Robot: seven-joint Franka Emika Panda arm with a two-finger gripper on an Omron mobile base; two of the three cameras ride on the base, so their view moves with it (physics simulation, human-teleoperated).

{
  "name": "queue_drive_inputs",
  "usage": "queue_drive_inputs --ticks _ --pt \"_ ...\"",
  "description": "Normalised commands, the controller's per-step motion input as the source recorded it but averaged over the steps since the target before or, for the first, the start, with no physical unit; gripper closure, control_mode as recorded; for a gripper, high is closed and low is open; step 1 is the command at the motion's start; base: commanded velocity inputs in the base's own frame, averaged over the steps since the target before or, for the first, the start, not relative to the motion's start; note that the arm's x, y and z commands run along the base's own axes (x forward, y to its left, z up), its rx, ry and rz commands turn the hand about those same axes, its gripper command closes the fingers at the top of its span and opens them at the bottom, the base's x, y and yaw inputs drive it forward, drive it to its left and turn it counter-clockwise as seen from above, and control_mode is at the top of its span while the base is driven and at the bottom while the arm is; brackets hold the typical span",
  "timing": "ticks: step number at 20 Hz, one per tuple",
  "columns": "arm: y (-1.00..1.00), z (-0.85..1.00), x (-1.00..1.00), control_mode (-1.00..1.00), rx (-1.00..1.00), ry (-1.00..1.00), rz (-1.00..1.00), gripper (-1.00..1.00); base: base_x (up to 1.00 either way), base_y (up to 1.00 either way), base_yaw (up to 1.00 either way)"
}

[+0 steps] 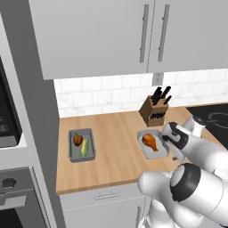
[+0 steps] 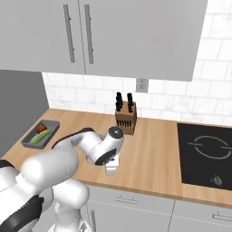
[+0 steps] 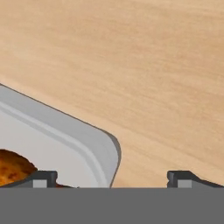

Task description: Take the meat container that has the chicken drumstick and place it on the second highest rack of the freezer. Then take the vegetable container that has the corn and bell pepper and place it on the highest rack of the freezer.

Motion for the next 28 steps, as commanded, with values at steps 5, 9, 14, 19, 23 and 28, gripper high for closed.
queue_drive_inputs --ticks 5,9,14,19,23,28 --pt "0.00 -0.02 0.16 -1.00 0.00 0.00 -0.01 -1.00 0.00 0.00 0.00" --pt "0.16 0.00 0.32 -1.00 0.00 0.00 -0.05 -1.00 0.00 0.00 0.00" --pt "0.09 -0.15 0.23 -1.00 0.00 0.03 -0.03 -1.00 0.00 0.00 0.00" --pt "0.00 -0.28 0.03 -1.00 0.00 0.05 0.00 -1.00 0.00 0.00 0.00" --pt "0.00 -0.48 0.00 -1.00 0.00 0.10 0.00 -1.00 0.00 0.00 0.00" --pt "0.22 -0.55 -0.02 -1.00 -0.01 0.07 0.00 1.00 0.00 0.00 0.00"
